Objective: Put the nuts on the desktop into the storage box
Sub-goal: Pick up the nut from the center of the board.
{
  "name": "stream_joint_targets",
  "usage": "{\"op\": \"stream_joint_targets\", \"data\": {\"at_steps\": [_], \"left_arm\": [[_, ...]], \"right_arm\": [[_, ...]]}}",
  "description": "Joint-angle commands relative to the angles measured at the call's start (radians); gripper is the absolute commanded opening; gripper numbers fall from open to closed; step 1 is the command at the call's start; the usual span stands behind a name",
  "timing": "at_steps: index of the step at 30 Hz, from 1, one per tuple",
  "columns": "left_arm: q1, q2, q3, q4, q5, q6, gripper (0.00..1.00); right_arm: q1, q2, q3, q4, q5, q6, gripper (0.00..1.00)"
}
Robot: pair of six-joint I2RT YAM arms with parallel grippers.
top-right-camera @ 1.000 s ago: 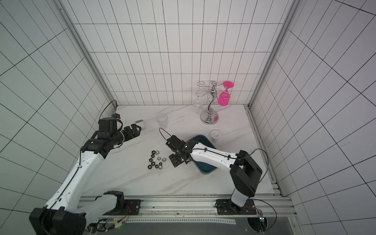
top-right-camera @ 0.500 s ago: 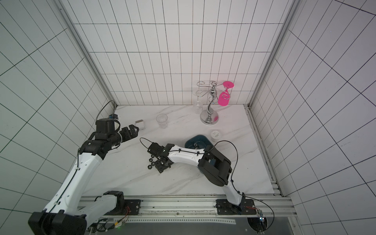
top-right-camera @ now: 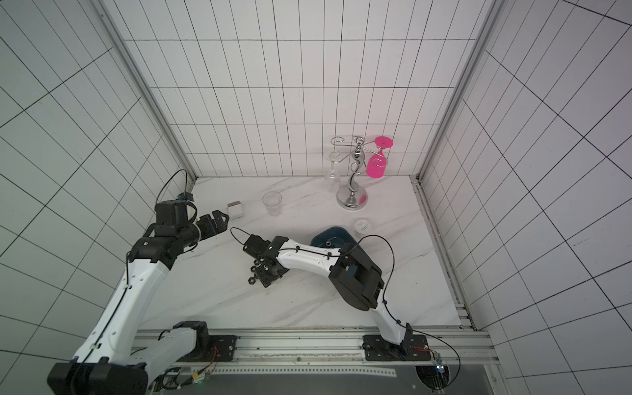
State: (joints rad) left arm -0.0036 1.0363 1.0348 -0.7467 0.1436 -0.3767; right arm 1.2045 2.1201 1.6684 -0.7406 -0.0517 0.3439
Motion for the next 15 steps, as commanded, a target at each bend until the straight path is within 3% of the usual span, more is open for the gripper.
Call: {"op": "stream_joint_targets", "data": {"at_steps": [1,15], "left_arm": [[0.008,-0.017,0.039,-0.013,0.004,0.012,0.98],[0.019,-0.025,0.004,-0.017,-0.001,0.026,0.98]], "right_arm": [[-0.002,0.021,0.017,-0.023,-0.017,0.006,0.58],[0.020,0.099,0.057,-0.024,-0.012,0.026,0.55]]}}
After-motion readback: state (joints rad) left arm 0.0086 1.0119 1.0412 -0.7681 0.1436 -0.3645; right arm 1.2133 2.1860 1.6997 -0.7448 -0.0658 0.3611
